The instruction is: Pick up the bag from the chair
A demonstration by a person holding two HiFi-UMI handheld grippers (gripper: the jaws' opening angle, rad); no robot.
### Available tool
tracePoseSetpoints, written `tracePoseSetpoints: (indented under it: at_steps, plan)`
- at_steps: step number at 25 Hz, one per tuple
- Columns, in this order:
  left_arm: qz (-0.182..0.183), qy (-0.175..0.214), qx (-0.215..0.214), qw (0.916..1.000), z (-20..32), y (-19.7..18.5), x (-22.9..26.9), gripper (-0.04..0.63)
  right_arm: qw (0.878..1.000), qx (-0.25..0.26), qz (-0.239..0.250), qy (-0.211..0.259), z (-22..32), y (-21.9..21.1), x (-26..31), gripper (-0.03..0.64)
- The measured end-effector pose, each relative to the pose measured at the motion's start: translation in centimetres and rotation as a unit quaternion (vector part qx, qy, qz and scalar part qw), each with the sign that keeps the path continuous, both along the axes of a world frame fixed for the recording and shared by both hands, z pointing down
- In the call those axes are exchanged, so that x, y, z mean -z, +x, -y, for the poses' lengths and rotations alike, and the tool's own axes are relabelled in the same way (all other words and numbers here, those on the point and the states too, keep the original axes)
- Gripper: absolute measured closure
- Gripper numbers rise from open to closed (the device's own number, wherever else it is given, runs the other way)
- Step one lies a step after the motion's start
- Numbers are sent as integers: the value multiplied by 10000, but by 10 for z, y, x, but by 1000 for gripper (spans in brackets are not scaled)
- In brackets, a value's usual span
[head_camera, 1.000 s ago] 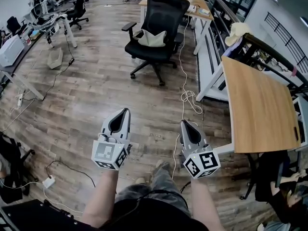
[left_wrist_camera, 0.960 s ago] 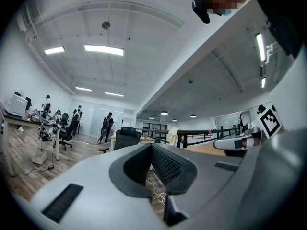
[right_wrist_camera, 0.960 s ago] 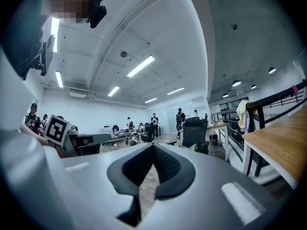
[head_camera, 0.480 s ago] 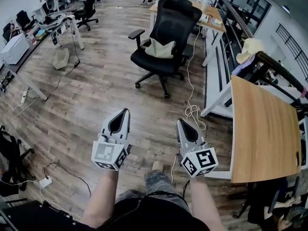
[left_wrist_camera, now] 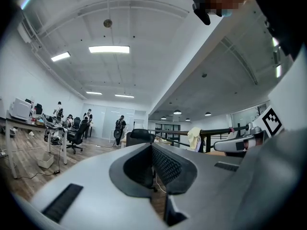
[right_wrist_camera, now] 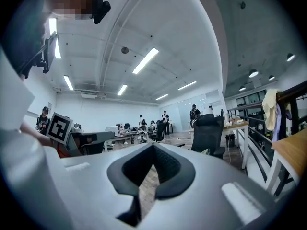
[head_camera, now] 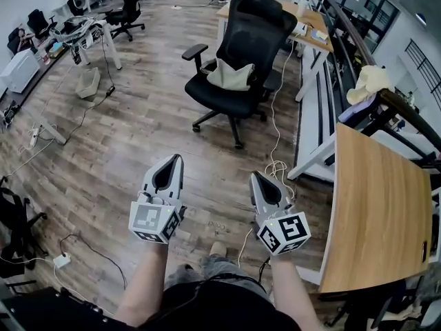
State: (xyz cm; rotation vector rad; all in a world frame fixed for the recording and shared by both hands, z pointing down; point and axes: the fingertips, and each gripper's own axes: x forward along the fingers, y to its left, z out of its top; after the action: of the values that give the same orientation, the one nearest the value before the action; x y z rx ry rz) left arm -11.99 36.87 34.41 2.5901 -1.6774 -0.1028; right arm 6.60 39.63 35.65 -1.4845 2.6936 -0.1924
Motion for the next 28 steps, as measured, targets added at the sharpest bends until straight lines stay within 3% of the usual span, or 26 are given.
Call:
tracePoseSetpoints:
  at_steps: [11,20,28]
  plan:
    - [-10,-25,233,9997,69,3,2,598,9999,104,91,-56,77,9,-8,609]
    - [-20,-110,-226,9997,190,11,-20,598,9993,-350,47,-97,181,19,-9,609]
    - [-37,-132,-495,9987,300,-12,-13,598,9974,-667,83,-260,274,0,-16,609]
